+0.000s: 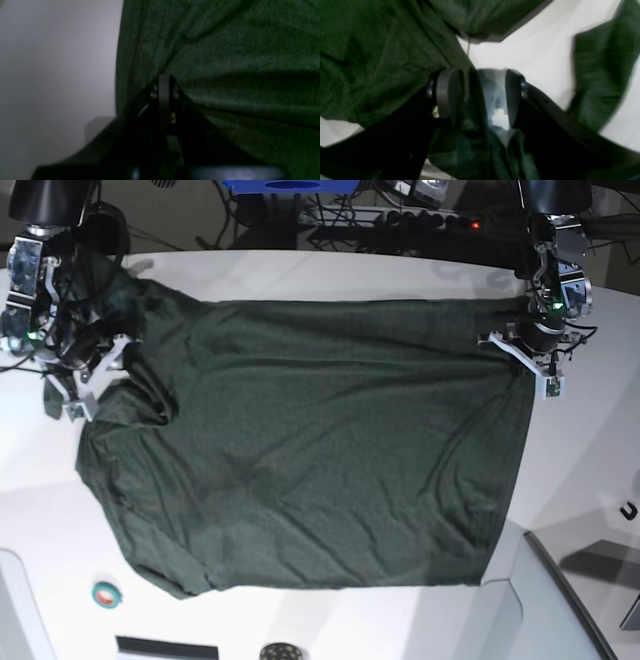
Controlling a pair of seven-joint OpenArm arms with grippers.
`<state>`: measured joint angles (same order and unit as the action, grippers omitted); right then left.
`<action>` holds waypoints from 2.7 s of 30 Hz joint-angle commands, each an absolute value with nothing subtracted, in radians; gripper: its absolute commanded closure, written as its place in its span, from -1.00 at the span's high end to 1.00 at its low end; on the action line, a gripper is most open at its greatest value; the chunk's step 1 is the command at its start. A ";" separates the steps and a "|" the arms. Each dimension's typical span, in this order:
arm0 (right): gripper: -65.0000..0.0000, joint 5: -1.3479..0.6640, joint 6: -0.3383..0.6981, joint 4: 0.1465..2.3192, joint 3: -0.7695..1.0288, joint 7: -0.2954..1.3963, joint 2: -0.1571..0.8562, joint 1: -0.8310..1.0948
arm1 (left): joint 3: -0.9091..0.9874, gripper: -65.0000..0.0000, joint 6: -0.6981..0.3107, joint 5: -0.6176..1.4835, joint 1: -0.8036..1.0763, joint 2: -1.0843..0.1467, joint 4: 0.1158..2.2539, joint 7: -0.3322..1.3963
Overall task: Layout the t-shirt on the table in an organized manner, then fold the t-shirt properly
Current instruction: 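Drag the shirt edge with the right gripper to straighten it, then pull the shirt taut between both grippers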
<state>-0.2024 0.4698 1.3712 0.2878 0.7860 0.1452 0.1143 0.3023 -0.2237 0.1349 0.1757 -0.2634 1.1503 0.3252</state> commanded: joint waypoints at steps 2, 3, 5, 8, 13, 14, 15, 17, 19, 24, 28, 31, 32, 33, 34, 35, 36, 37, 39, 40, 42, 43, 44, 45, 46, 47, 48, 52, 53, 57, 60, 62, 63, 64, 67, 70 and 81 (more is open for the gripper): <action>-0.12 -0.208 0.472 1.345 0.291 0.768 0.156 0.081 | 0.298 -1.00 -0.223 0.099 0.199 -0.263 1.138 0.444; -0.12 -0.208 0.472 1.323 0.291 0.768 0.156 0.076 | 0.298 -1.00 -0.223 0.099 0.199 -0.263 1.138 0.444; -0.15 -0.208 0.472 1.288 0.291 0.768 0.156 0.067 | 0.298 -1.00 -0.223 0.099 0.199 -0.263 1.138 0.444; -0.41 -0.208 0.472 1.244 0.291 0.768 0.157 0.064 | 0.298 -1.00 -0.223 0.099 0.199 -0.265 1.138 0.444; -0.94 -0.208 0.472 1.253 0.298 0.768 0.159 0.120 | 0.298 -1.00 -0.223 0.099 0.199 -0.263 1.138 0.444; -0.95 -0.208 0.469 1.264 0.300 0.768 0.159 0.133 | 0.298 -1.00 -0.223 0.099 0.200 -0.263 1.138 0.444; -0.99 -0.208 0.466 1.277 0.302 0.768 0.159 0.153 | 0.298 -1.00 -0.223 0.099 0.200 -0.263 1.138 0.444; -1.00 -0.208 0.464 1.316 0.302 0.768 0.159 0.189 | 0.298 -1.00 -0.223 0.099 0.211 -0.265 1.138 0.444; -1.00 -0.208 0.464 1.359 0.332 0.768 0.154 0.225 | 0.298 -1.00 -0.223 0.099 0.214 -0.265 1.147 0.444; -1.00 -0.208 0.464 1.431 0.397 0.774 0.153 0.280 | 0.298 -1.00 -0.223 0.099 0.246 -0.263 1.221 0.449; -1.00 -0.208 0.464 1.491 0.421 0.791 0.153 0.305 | 0.298 -1.00 -0.223 0.099 0.248 -0.260 1.242 0.450; -1.00 -0.208 0.464 1.589 0.421 0.851 0.142 0.320 | 0.298 -1.00 -0.223 0.099 0.248 -0.259 1.244 0.452; -1.00 -0.209 0.464 1.630 0.421 0.860 0.125 0.325 | 0.298 -1.00 -0.223 0.099 0.248 -0.259 1.244 0.452; -1.00 -0.209 0.464 1.673 0.421 0.866 0.114 0.326 | 0.298 -1.00 -0.223 0.099 0.248 -0.259 1.244 0.452; -1.00 -0.209 0.464 1.712 0.421 0.868 0.110 0.326 | 0.298 -1.00 -0.223 0.099 0.248 -0.259 1.244 0.452; -1.00 -0.209 0.464 1.736 0.420 0.868 0.108 0.321 | 0.298 -1.00 -0.223 0.099 0.248 -0.259 1.244 0.452; -1.00 -0.209 0.464 1.742 0.415 0.865 0.108 0.314 | 0.298 -1.00 -0.223 0.099 0.248 -0.259 1.244 0.452; -1.00 -0.209 0.464 1.739 0.412 0.862 0.110 0.288 | 0.298 -1.00 -0.223 0.099 0.248 -0.260 1.244 0.452; -1.00 -0.206 0.464 1.702 0.415 0.869 0.111 0.208 | 0.298 -1.00 -0.223 0.099 0.248 -0.263 1.244 0.452; -1.00 -0.206 0.464 1.673 0.414 0.869 0.114 0.179 | 0.298 -1.00 -0.223 0.099 0.248 -0.263 1.244 0.452; -1.00 -0.206 0.463 1.606 0.414 0.871 0.142 0.116 | 0.298 -1.00 -0.223 0.099 0.248 -0.263 1.244 0.452; -1.00 -0.206 0.461 1.584 0.414 0.880 0.147 0.094 | 0.298 -1.00 -0.223 0.099 0.248 -0.263 1.244 0.452; -1.00 -0.206 0.449 1.572 0.417 0.908 0.148 0.079 | 0.298 -1.00 -0.223 0.099 0.248 -0.263 1.244 0.452; -1.00 -0.206 0.427 1.577 0.420 0.947 0.151 0.076 | 0.298 -1.00 -0.223 0.099 0.248 -0.263 1.244 0.452; -1.00 -0.206 0.403 1.592 0.420 0.981 0.151 0.082 | 0.300 -1.00 -0.223 0.099 0.248 -0.263 1.242 0.452; -1.00 -0.206 0.390 1.610 0.420 1.000 0.150 0.102 | 0.300 -1.00 -0.223 0.101 0.248 -0.265 1.241 0.452; -1.00 -0.206 0.384 1.629 0.420 0.992 0.147 0.130 | 0.300 -1.00 -0.223 0.101 0.248 -0.265 1.239 0.452; -0.99 -0.208 0.384 1.581 0.414 0.832 0.143 0.162 | 0.300 -1.00 -0.223 0.101 0.248 -0.265 1.241 0.452; -0.99 -0.208 0.384 1.546 0.412 0.797 0.145 0.153 | 0.300 -1.00 -0.223 0.101 0.248 -0.265 1.241 0.452; -1.00 -0.208 0.420 1.380 0.410 0.743 0.171 0.051 | 0.300 -1.00 -0.223 0.101 0.245 -0.265 1.244 0.452; -1.00 -0.208 0.429 1.268 0.398 0.740 0.188 -0.021 | 0.300 -1.00 -0.223 0.099 0.243 -0.265 1.242 0.452; -1.00 -0.208 0.429 1.198 0.361 0.731 0.213 -0.065 | 0.300 -1.00 -0.223 0.099 0.243 -0.265 1.239 0.452; -1.00 -0.208 0.427 1.150 0.340 0.707 0.223 -0.085 | 0.300 -1.00 -0.223 0.099 0.246 -0.266 1.239 0.452; -1.00 -0.208 0.426 1.098 0.323 0.677 0.232 -0.105 | 0.300 -1.00 -0.223 0.099 0.246 -0.266 1.241 0.452; -1.00 -0.206 0.397 0.949 0.315 0.611 0.263 -0.145 | 0.300 -1.00 -0.223 0.101 0.246 -0.266 1.239 0.452; -1.00 -0.206 0.305 0.911 0.315 0.558 0.272 -0.134 | 0.300 -1.00 -0.223 0.101 0.248 -0.266 1.237 0.452; -1.00 -0.208 0.240 0.921 0.341 0.461 0.275 -0.120 | 0.300 -1.00 -0.223 0.101 0.245 -0.266 1.244 0.452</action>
<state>-0.2314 0.2684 0.9199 0.3405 0.4427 0.2604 -0.1112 0.3004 -0.2165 0.1131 0.2356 -0.2611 1.2457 0.3954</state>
